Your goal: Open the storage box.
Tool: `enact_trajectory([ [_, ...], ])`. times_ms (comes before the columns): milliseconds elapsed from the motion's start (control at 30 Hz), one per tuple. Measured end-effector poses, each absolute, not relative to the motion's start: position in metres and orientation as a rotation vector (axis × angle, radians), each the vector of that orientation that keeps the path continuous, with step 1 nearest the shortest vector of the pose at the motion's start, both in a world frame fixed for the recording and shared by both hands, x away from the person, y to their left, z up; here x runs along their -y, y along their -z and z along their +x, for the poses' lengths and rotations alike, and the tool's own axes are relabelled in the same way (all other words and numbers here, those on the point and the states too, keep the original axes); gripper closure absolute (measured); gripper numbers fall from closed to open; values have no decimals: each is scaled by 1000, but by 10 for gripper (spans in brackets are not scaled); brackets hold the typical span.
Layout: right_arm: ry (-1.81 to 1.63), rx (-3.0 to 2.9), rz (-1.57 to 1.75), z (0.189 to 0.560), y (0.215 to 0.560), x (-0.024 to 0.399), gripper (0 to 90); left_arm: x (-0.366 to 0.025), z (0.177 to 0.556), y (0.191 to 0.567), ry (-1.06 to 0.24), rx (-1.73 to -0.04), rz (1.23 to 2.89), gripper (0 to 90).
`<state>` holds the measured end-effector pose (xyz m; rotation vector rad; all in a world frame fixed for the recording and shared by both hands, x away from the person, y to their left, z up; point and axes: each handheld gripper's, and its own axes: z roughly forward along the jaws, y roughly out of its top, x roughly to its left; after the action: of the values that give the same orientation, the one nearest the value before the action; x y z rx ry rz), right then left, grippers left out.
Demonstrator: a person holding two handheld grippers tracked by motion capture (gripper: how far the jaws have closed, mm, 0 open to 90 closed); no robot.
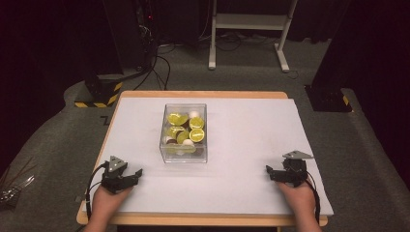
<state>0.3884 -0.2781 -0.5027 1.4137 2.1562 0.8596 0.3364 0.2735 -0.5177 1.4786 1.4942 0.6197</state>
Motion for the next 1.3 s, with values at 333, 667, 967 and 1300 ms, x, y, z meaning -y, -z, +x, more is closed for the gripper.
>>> enact_trajectory([
  [333,-846,-2113,1439,387,502,277,159,-273,337,518,-621,-1495,1478,314],
  [667,-827,-2079,1413,379,494,267,219,-273,337,518,-621,-1496,1478,315],
  [967,-879,-2094,1355,361,490,242,262,-273,336,518,-621,-1497,1481,315],
  [1300,-885,-2126,1356,359,495,229,281,-273,337,518,-625,-1497,1475,315],
])
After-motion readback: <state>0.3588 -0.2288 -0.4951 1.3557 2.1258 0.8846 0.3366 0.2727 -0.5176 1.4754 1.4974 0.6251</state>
